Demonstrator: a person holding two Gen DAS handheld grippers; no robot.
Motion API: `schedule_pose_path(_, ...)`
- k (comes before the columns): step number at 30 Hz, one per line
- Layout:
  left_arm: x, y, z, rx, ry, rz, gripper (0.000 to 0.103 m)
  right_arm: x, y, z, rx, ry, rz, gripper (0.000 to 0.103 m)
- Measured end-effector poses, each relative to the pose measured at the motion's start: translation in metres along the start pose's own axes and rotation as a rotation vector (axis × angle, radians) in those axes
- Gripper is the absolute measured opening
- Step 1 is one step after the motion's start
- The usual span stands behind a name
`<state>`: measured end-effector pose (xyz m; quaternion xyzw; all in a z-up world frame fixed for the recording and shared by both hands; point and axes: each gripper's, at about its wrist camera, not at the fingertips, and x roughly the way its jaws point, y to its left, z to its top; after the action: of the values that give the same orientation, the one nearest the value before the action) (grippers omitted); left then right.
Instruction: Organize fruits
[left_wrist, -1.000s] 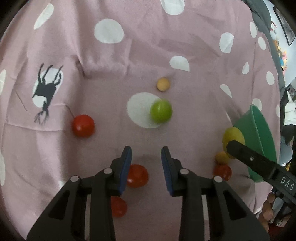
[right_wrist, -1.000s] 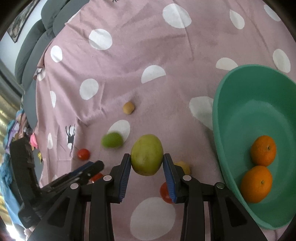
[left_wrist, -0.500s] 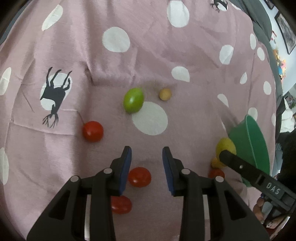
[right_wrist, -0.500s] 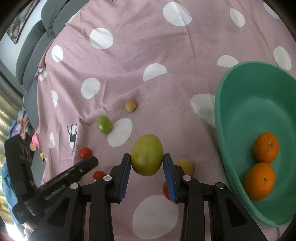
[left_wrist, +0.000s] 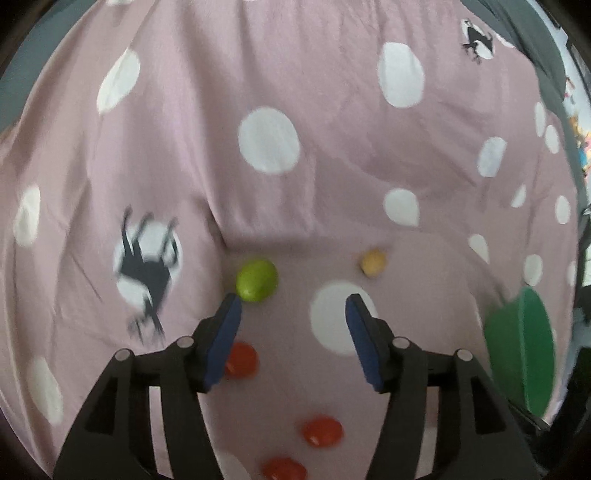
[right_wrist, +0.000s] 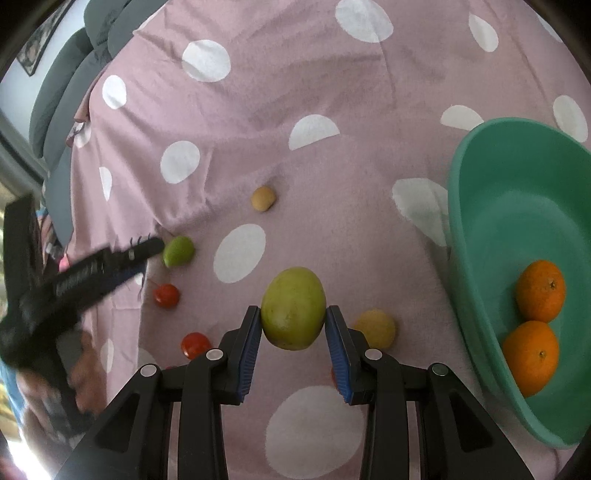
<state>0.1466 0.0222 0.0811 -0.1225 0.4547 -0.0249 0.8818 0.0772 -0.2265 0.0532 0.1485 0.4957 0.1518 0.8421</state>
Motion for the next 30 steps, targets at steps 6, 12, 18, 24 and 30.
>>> schedule_pose_path(6,0.026,0.023,0.025,-0.030,0.013,0.067,0.059,0.004,0.000,0.001,-0.002,0.010,-0.002,0.037)
schedule_pose_path(12,0.052,0.036,0.025,-0.045,0.101,0.090,0.056,0.005,0.001,0.002,-0.001,0.017,0.001,0.037)
schedule_pose_path(18,0.053,0.036,0.018,-0.037,0.106,0.106,0.049,0.006,0.004,-0.001,-0.011,0.024,0.004,0.037)
schedule_pose_path(24,0.046,0.038,0.016,-0.053,0.102,0.104,0.047,0.006,0.006,-0.001,-0.006,0.028,0.000,0.037)
schedule_pose_path(30,0.026,0.045,0.017,-0.051,0.068,0.081,0.047,0.004,0.006,-0.001,-0.008,0.021,0.006,0.037)
